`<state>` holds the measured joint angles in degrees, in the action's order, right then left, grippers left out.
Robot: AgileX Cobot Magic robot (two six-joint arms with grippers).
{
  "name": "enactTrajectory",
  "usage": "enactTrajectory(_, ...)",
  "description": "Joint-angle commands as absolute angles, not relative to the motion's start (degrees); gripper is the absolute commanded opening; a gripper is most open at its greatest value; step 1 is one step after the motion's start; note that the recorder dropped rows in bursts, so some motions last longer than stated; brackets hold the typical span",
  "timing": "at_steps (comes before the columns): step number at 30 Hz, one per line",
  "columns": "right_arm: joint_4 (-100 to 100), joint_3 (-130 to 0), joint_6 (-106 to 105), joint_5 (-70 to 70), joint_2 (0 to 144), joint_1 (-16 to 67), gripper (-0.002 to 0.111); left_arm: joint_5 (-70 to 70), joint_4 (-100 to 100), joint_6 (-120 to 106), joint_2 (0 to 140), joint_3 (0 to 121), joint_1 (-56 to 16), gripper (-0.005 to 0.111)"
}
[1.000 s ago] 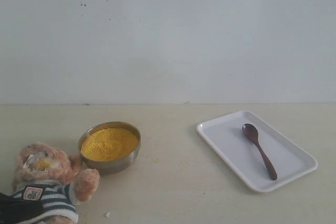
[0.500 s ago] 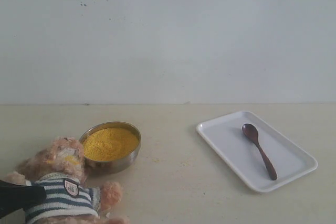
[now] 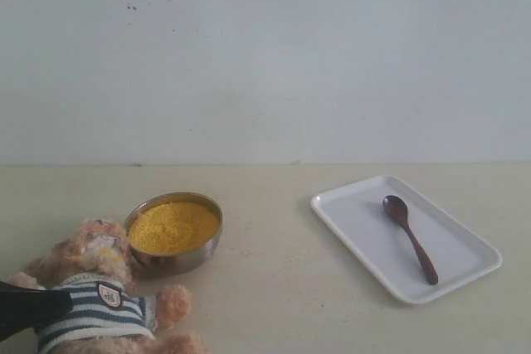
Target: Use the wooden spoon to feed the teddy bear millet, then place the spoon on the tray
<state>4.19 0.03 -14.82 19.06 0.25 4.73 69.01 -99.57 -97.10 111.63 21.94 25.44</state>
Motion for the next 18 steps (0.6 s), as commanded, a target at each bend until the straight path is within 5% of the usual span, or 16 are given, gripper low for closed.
enactTrajectory(1,4.37,0.0,-14.99,18.49,0.0,4.53,0.001,69.96,-99.95,-94.97,111.73,22.08,25.41,0.092)
enactTrajectory(18,4.56,0.0,-14.99,18.49,0.0,4.53,0.001,69.96,-95.68,-86.32,101.62,22.08,34.46,0.091)
